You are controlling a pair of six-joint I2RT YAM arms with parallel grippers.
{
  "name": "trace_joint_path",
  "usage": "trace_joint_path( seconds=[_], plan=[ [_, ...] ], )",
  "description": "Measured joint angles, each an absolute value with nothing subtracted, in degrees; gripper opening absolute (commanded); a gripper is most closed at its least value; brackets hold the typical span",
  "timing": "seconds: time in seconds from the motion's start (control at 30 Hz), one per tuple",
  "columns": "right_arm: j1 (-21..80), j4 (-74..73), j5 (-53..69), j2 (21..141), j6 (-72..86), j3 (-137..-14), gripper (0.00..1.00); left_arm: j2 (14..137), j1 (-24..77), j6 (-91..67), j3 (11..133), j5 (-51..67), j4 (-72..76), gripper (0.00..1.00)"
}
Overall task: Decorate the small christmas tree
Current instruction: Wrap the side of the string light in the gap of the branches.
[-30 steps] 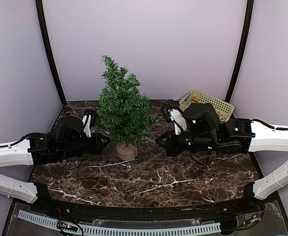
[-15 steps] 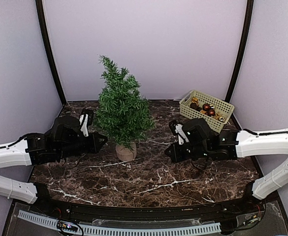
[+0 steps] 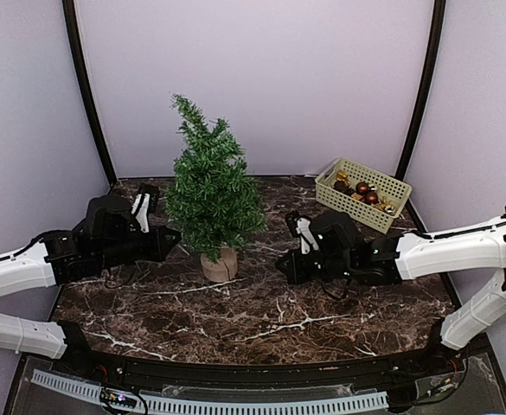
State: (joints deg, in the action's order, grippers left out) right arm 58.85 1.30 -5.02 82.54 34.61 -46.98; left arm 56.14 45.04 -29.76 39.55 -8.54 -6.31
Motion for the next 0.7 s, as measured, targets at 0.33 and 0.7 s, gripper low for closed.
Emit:
trace_joint_path(
  seconds=[0.33,0.7],
  plan=[
    [58.85,6.57,-7.6,82.13,32.51,-46.96,0.0,55.16,42.92,-24.95,39.55,-7.88,-6.44,0.66],
    [59.22,7.38,-7.55,78.43,30.52,-46.61,0.0,49.89,51.46,-34.59,39.33,-6.39,-8.84,0.78]
  ],
)
